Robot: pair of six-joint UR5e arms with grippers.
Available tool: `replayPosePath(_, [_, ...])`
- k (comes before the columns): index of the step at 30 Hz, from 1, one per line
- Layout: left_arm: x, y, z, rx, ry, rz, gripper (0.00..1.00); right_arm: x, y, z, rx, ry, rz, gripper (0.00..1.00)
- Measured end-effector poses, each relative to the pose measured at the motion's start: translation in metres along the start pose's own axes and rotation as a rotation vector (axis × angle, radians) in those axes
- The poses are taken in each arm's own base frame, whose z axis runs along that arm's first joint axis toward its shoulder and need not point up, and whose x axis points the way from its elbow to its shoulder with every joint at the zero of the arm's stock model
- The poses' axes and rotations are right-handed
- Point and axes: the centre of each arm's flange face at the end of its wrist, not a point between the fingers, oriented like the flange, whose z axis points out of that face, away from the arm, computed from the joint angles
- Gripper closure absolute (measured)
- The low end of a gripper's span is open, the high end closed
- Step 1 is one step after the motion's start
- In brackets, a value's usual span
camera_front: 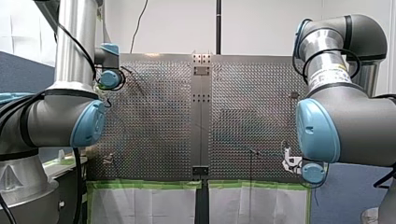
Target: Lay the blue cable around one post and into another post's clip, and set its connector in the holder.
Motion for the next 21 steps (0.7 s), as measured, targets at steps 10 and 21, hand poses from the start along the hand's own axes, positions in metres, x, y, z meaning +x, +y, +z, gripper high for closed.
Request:
replayPosePath(10, [0.0,0.0,0.0,0.001,0.0,0.0,0.0,0.007,-0.024,0.009,0.131,0.023,0.037,1.0])
replayPosePath(21, [-0.001,0.0,0.001,0.002,-0.004,-0.001,0.0,0.009,-0.048,0.012,0.258,0.026,0.058,1.0])
